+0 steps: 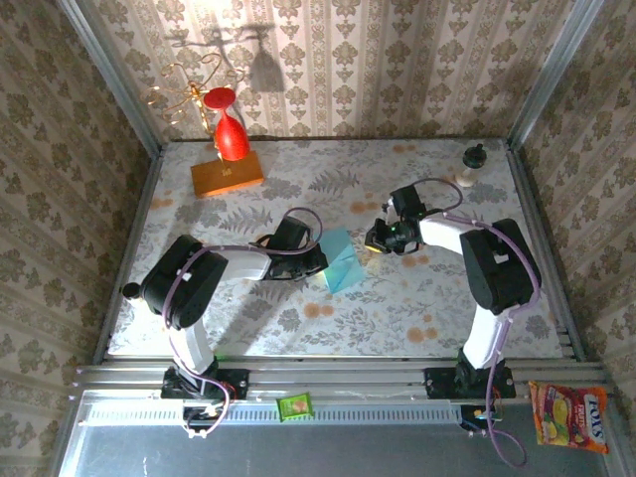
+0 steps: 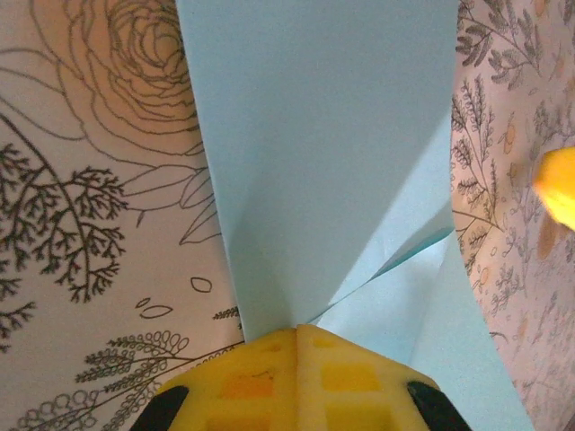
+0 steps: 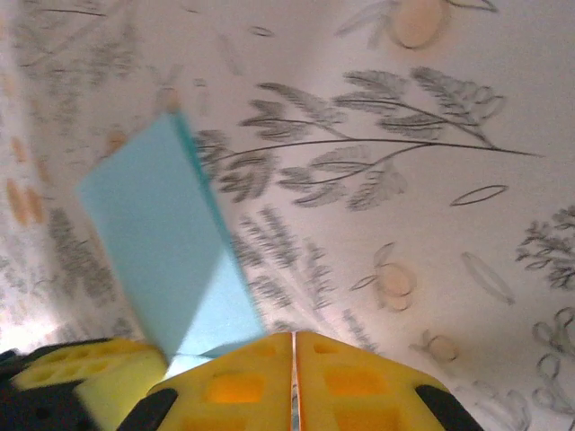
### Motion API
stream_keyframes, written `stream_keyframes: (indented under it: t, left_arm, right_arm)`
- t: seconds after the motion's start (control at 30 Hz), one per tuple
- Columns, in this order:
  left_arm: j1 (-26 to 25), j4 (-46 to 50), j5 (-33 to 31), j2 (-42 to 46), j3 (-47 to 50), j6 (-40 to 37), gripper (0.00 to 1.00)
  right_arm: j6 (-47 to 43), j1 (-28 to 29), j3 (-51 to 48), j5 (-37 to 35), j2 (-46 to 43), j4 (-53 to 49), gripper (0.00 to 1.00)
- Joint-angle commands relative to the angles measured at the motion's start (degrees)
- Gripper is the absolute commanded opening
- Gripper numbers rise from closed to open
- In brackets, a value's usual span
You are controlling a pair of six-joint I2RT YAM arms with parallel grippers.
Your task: Fold a paper plane with a square sheet of paper (pick it up from the middle)
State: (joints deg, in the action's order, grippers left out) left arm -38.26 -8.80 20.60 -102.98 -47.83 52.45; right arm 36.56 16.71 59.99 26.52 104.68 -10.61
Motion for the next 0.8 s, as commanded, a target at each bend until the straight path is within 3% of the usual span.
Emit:
stream_keyframes:
  t: [0.0,0.27,0.77]
  left_arm:
    - [0.98,11.42,1.45,-2.74,-1.48,-7.95,0.0]
    - [3.53,13.41,7.44,-3.26,-4.4,-15.6,0.0]
    - [4.16,10.95,7.38,-3.03,-3.84,-13.43,0.0]
  right_arm:
    - [-1.67,2.3,-0.31,1.55,-3.43,-2.04,0.12]
    - [-1.78,10.05,0.13,5.73,0.12,-2.02,0.12]
    - [-0.4,13.09,0.9,4.91,7.61,0.11,0.1]
